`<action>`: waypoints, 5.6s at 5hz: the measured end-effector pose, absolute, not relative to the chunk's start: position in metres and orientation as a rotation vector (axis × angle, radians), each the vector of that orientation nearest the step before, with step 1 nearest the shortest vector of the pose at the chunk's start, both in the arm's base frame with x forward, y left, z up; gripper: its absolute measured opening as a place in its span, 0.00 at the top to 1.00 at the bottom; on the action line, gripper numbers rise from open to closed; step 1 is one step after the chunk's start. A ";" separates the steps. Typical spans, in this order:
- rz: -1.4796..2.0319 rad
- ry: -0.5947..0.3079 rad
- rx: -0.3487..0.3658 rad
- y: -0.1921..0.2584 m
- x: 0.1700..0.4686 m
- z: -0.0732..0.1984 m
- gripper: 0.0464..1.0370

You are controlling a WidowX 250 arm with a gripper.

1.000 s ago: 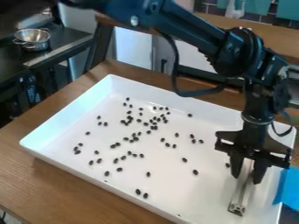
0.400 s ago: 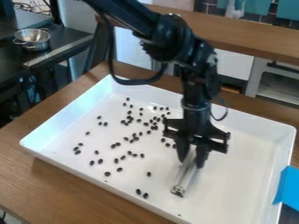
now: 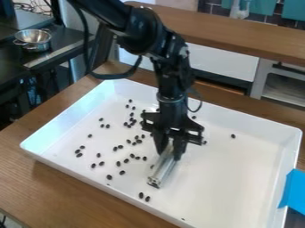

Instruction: Sweep into pile

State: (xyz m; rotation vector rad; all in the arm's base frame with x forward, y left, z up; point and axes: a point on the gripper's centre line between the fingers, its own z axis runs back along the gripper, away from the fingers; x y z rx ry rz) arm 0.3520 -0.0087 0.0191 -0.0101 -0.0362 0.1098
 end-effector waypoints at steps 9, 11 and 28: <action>0.033 -0.198 -0.278 -0.029 0.328 0.102 0.68; 0.040 -0.175 -0.207 -0.121 0.372 0.079 0.68; 0.292 -0.096 -0.129 0.091 0.418 0.027 0.68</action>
